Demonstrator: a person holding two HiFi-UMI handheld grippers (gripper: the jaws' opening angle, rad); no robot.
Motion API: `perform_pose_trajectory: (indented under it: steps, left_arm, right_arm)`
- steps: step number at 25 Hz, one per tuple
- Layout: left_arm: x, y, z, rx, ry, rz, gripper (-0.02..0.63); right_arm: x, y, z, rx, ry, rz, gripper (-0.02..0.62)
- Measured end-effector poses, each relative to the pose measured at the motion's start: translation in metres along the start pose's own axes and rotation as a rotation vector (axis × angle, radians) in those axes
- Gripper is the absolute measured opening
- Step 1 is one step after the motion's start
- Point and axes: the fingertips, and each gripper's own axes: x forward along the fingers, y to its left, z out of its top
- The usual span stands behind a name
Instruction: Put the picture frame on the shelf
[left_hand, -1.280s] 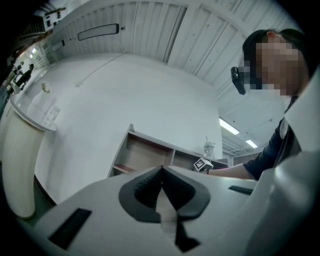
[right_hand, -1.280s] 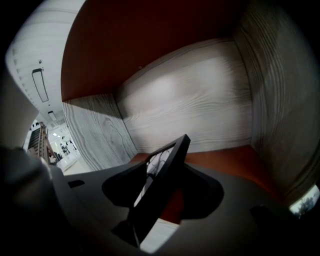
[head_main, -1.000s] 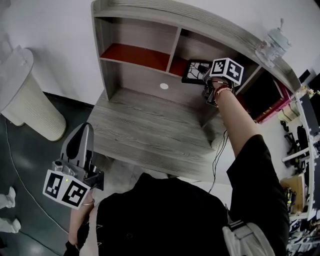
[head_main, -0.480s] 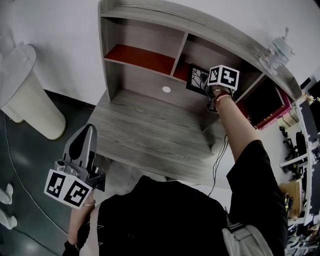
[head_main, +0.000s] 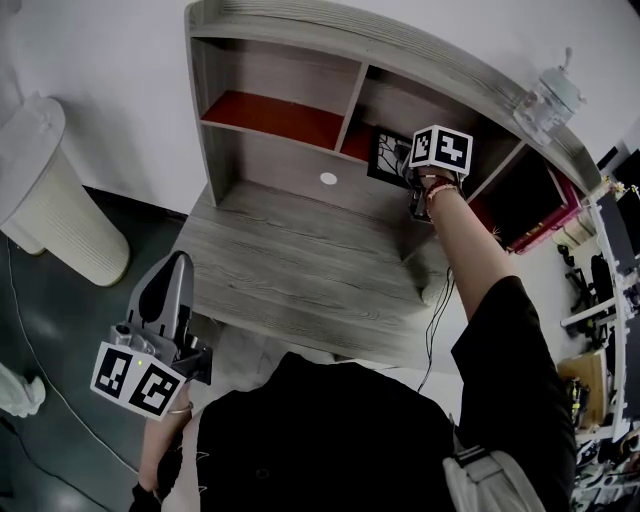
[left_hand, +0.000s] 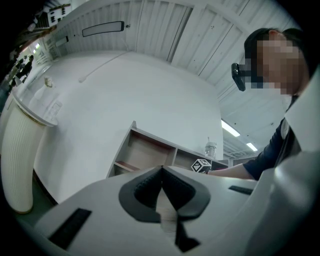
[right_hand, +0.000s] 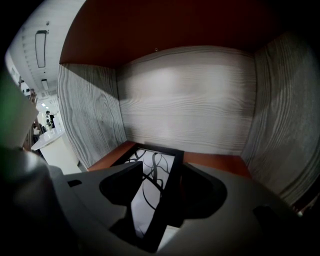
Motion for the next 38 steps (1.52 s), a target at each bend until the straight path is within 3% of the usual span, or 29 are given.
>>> perform_pose_trajectory:
  steps: [27, 38]
  left_arm:
    - [0.024, -0.004, -0.012, -0.007, 0.019, -0.024, 0.011]
    - [0.053, -0.02, -0.023, 0.011, 0.043, -0.076, 0.011]
  right_arm:
    - [0.0, 0.0, 0.0, 0.036, -0.01, 0.008, 0.25]
    - [-0.007, -0.001, 0.007, 0.133, -0.061, 0.131, 0.247]
